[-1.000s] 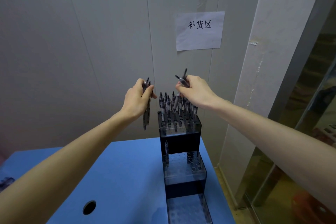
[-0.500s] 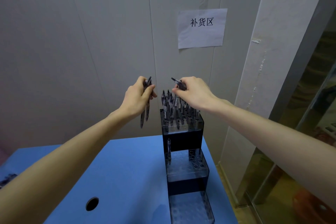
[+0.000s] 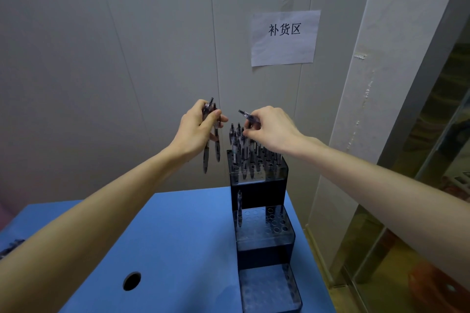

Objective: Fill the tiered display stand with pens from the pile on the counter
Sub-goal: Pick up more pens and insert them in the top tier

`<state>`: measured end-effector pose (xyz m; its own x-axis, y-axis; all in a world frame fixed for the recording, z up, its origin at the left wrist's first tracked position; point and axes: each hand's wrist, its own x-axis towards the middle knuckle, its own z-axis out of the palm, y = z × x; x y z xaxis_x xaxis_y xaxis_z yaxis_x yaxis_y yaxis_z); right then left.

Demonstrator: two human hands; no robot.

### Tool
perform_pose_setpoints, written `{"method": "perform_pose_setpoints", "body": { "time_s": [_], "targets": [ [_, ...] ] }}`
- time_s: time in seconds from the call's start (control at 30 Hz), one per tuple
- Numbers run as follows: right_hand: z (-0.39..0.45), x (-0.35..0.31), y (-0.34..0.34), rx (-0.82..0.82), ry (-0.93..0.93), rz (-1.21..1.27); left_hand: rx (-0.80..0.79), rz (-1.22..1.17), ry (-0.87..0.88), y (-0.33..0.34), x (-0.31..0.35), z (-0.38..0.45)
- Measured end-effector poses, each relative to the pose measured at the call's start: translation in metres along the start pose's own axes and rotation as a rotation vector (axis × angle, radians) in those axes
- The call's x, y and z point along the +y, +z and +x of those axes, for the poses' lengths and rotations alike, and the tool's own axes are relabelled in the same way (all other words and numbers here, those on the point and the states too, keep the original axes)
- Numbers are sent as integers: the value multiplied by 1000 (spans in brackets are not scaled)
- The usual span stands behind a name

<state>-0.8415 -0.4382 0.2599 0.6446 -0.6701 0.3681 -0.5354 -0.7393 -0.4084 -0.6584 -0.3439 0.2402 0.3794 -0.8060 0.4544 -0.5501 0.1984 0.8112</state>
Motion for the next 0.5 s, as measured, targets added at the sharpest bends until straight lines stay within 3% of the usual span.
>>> {"method": "perform_pose_setpoints", "body": {
  "time_s": [0.27, 0.5],
  "targets": [
    [4, -3, -1, -61, 28, 1, 61, 201, -4, 4, 3, 3],
    [0, 6, -13, -40, 42, 67, 59, 68, -33, 11, 4, 7]
  ]
}}
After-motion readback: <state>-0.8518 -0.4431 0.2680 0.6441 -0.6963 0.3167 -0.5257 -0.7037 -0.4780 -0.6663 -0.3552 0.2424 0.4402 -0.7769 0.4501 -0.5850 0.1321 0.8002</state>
